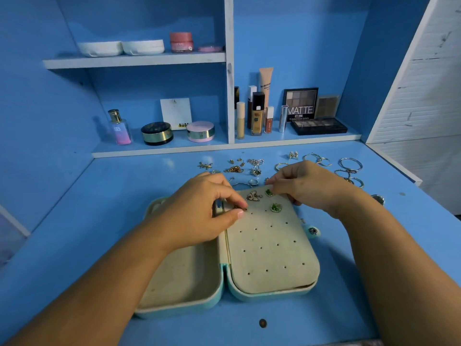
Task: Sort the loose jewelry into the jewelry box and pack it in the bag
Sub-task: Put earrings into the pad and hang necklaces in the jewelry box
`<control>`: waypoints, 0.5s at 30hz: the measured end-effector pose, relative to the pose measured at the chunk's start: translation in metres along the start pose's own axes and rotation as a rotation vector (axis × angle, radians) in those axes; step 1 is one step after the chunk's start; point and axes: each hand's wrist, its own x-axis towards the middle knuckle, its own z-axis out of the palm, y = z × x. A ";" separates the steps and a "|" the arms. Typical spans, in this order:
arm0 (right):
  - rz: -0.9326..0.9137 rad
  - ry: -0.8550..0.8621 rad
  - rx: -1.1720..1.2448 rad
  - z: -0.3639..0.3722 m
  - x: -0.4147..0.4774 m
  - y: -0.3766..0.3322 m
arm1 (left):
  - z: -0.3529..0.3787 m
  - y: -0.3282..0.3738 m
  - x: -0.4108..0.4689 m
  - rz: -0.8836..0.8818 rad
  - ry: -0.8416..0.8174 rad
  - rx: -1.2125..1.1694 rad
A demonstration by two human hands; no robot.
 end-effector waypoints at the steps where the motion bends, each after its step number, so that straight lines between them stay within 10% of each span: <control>1: -0.004 -0.005 -0.001 0.000 0.001 0.000 | 0.000 0.000 0.000 -0.014 0.015 0.006; 15: -0.072 -0.010 -0.009 0.001 -0.002 -0.005 | 0.002 0.009 -0.001 -0.058 -0.013 0.112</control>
